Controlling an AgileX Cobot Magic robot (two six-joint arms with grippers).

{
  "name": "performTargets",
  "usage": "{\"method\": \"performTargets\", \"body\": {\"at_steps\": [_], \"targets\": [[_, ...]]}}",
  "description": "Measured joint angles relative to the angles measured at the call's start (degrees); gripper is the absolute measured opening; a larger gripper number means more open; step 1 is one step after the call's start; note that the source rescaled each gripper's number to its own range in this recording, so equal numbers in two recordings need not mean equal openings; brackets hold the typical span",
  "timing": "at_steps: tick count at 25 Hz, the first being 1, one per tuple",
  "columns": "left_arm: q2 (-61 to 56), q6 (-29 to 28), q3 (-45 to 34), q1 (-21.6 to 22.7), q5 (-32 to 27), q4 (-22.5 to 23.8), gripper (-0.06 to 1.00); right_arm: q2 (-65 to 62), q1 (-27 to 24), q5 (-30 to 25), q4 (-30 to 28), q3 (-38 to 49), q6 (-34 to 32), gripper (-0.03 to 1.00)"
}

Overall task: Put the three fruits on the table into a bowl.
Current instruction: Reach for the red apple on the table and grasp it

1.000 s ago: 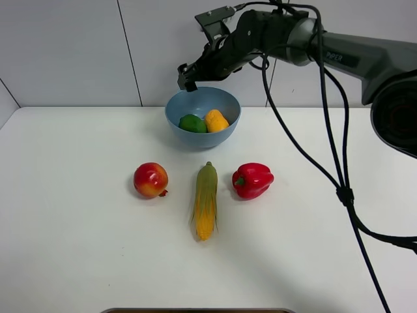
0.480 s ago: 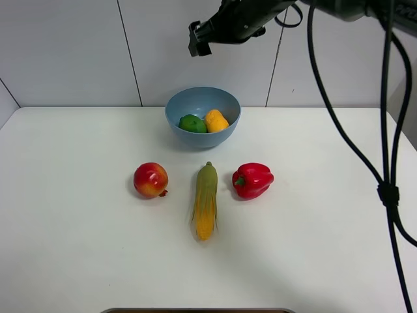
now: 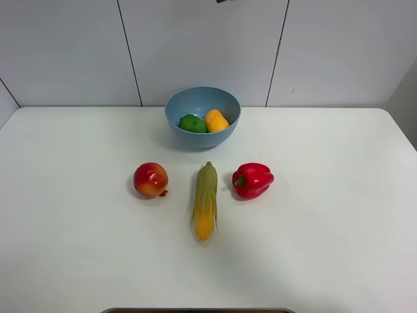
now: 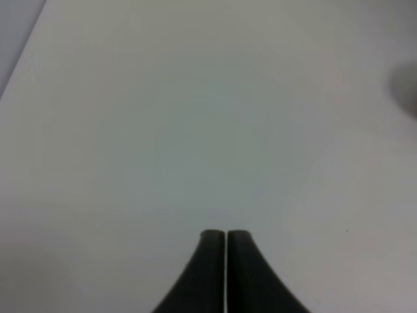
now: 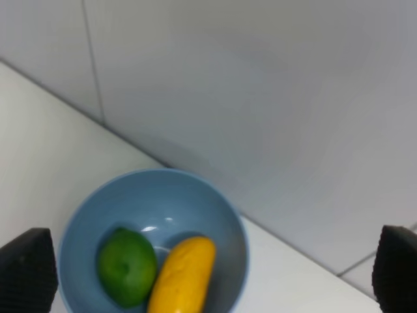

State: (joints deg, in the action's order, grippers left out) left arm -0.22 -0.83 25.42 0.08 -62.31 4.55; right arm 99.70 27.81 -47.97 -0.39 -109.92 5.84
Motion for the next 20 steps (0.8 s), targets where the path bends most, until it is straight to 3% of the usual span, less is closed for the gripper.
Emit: {"method": "performTargets", "body": {"at_steps": [12,20], "targets": [[0.0,0.0,0.0,0.0,0.0,0.0,0.0,-13.28,-4.58,-9.3,-5.04,0.0,0.03,1.0],[0.0,0.0,0.0,0.0,0.0,0.0,0.0,-20.36,-4.67,-15.69,-7.28,-0.04,1.11,1.0]]}}
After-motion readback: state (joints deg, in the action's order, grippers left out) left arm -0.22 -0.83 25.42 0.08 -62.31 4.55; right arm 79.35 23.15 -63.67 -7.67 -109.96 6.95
